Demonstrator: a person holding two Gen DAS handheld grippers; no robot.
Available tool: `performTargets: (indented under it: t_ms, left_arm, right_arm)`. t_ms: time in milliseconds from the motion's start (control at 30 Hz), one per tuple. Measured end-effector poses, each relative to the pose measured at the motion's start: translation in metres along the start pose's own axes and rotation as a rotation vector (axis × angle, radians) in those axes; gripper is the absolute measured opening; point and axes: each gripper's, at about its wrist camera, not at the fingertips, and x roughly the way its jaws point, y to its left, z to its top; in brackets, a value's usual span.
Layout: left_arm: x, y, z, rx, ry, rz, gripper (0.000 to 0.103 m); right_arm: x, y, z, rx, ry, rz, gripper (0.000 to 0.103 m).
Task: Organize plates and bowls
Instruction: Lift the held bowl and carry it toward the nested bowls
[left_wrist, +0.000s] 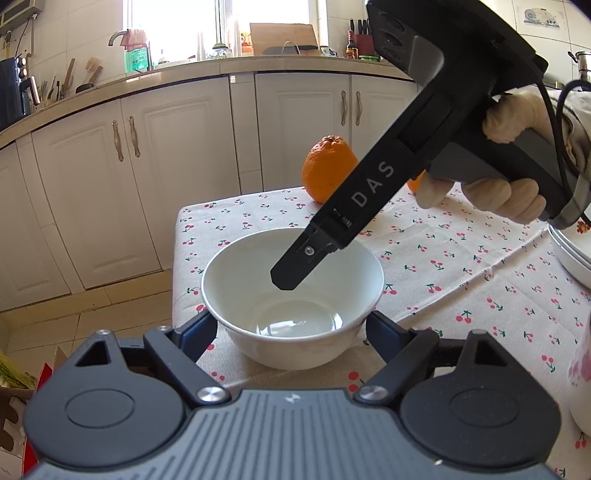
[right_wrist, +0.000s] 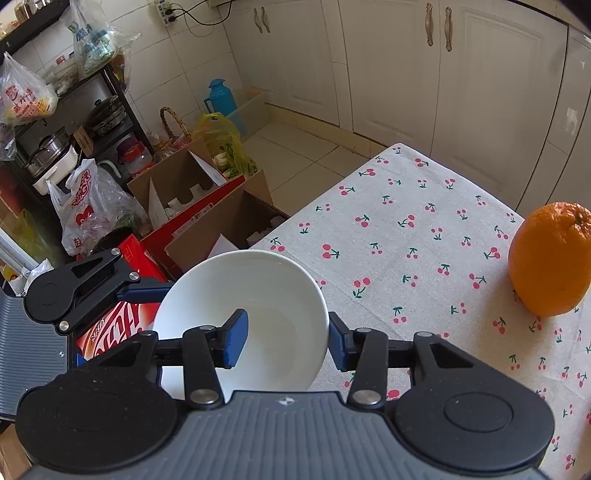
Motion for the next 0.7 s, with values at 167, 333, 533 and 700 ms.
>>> performTargets:
  t_ms: [167, 333, 533, 700]
  left_arm:
    - [-0.004, -0.001, 0.001, -0.002, 0.008, -0.001, 0.087]
    - [-0.013, -0.007, 0.004, 0.007, 0.009, 0.002, 0.087]
    - [-0.036, -0.021, 0.008, 0.02, 0.006, 0.002, 0.087]
    - [-0.058, -0.037, 0.012, 0.033, 0.002, 0.004, 0.087]
  right_arm:
    - [-0.005, 0.003, -0.001, -0.005, -0.004, 0.008, 0.051]
    - [-0.015, 0.007, -0.003, -0.004, -0.015, 0.015, 0.051]
    - [-0.036, 0.018, -0.014, -0.008, -0.029, 0.027, 0.051]
    - [-0.057, 0.03, -0.026, -0.013, -0.046, 0.035, 0.052]
